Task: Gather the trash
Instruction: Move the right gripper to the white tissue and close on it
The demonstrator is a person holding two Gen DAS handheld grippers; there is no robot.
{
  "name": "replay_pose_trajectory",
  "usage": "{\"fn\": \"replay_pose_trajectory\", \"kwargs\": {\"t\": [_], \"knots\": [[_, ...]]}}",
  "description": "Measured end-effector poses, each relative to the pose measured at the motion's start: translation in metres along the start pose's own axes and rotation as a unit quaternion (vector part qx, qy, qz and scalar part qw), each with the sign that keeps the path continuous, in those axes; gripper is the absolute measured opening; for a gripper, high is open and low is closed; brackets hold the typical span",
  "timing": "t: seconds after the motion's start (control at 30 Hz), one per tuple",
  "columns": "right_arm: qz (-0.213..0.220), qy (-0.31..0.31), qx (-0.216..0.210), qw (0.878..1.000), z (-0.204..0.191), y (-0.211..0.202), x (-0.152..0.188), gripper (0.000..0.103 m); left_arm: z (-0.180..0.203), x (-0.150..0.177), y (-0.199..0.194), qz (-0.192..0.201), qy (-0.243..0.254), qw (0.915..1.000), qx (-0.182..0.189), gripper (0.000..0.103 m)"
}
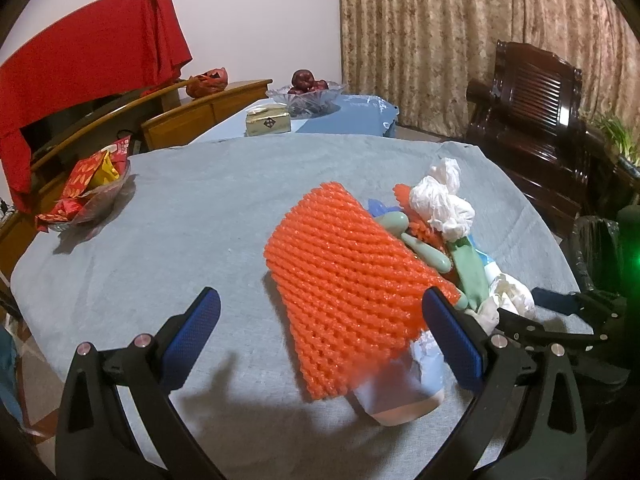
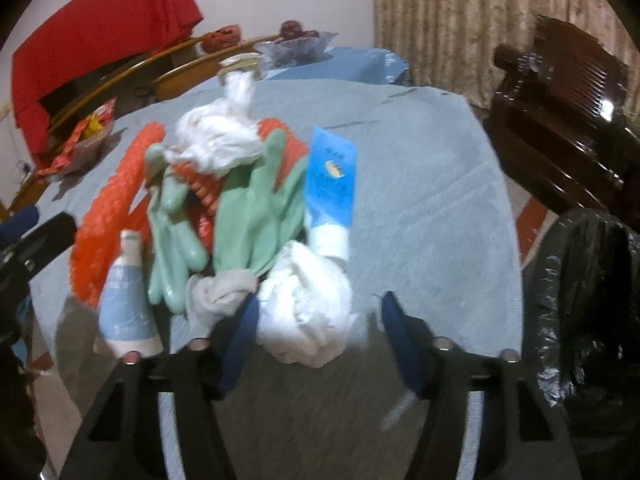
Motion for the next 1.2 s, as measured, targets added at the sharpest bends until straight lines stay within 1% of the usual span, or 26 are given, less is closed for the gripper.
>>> {"fn": "replay_pose_trajectory", "kwargs": {"t": [0.03, 0.07, 0.13, 0.3, 0.4, 0.43, 0.47, 0.57, 0.63, 0.73, 0.83, 1.0, 1.07, 1.1, 1.17, 1.2], "knots": [[0.001, -0.003, -0.004, 1.0, -0.001, -0.001, 0.0, 0.036, 0.001, 0.0, 0.0, -0.001, 0.001, 1.0, 0.001, 0.098], [0.004, -0.007, -0.001, 1.0, -0.002, -0.003, -0.001, 0.035, 0.002, 0.0, 0.0, -0.001, 0.001, 1.0, 0.002, 0.098], [0.008, -0.014, -0.002, 1.0, -0.004, -0.007, -0.005, 0.025, 0.004, -0.001, -0.001, 0.0, 0.003, 1.0, 0.004, 0.098], [0.03, -0.006, 0.008, 1.0, 0.007, -0.025, -0.02, 0.024, 0.015, -0.009, -0.003, 0.007, 0.007, 0.9998, 0.014, 0.098], [0.049, -0.002, 0.014, 0.999, 0.015, -0.038, -0.032, 0.024, 0.027, -0.02, -0.001, 0.014, 0.013, 0.9994, 0.029, 0.09], [0.056, 0.0, 0.018, 0.998, 0.02, -0.043, -0.038, 0.024, 0.031, -0.023, 0.0, 0.015, 0.013, 0.9992, 0.034, 0.083], [0.058, 0.0, 0.022, 0.998, 0.023, -0.044, -0.04, 0.024, 0.036, -0.028, 0.002, 0.014, 0.014, 0.9989, 0.042, 0.08], [0.07, 0.004, 0.038, 0.997, 0.037, -0.05, -0.053, 0.024, 0.051, -0.04, 0.007, 0.022, 0.014, 0.998, 0.057, 0.079], [0.072, 0.009, 0.045, 0.996, 0.044, -0.051, -0.058, 0.024, 0.063, -0.048, 0.01, 0.035, 0.022, 0.9973, 0.061, 0.079], [0.074, 0.015, 0.05, 0.996, 0.053, -0.051, -0.059, 0.024, 0.079, -0.053, 0.016, 0.041, 0.032, 0.9964, 0.067, 0.079], [0.075, 0.02, 0.05, 0.996, 0.058, -0.048, -0.062, 0.024, 0.094, -0.054, 0.03, 0.034, 0.041, 0.9964, 0.065, 0.079], [0.076, 0.024, 0.049, 0.996, 0.064, -0.046, -0.062, 0.024, 0.107, -0.046, 0.05, 0.018, 0.052, 0.9968, 0.058, 0.078], [0.075, 0.026, 0.049, 0.996, 0.066, -0.045, -0.06, 0.024, 0.109, -0.043, 0.057, 0.009, 0.059, 0.9968, 0.053, 0.067], [0.076, 0.028, 0.049, 0.996, 0.067, -0.045, -0.059, 0.024, 0.11, -0.041, 0.059, 0.007, 0.06, 0.9968, 0.053, 0.064], [0.077, 0.03, 0.049, 0.995, 0.069, -0.046, -0.057, 0.024, 0.112, -0.038, 0.062, 0.002, 0.063, 0.9965, 0.054, 0.05], [0.077, 0.031, 0.05, 0.995, 0.069, -0.046, -0.057, 0.024, 0.112, -0.037, 0.062, 0.001, 0.063, 0.9964, 0.057, 0.048]]}}
Point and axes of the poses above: each gripper's, at about its wrist camera, not at the fingertips, and y roughly the way its jaws point, z to its right, x to its underside, the point moved 7 cm from there along y, roughly the way its jaws point, and after that the axes turned 7 degrees about -y, right-handed, at the moved point
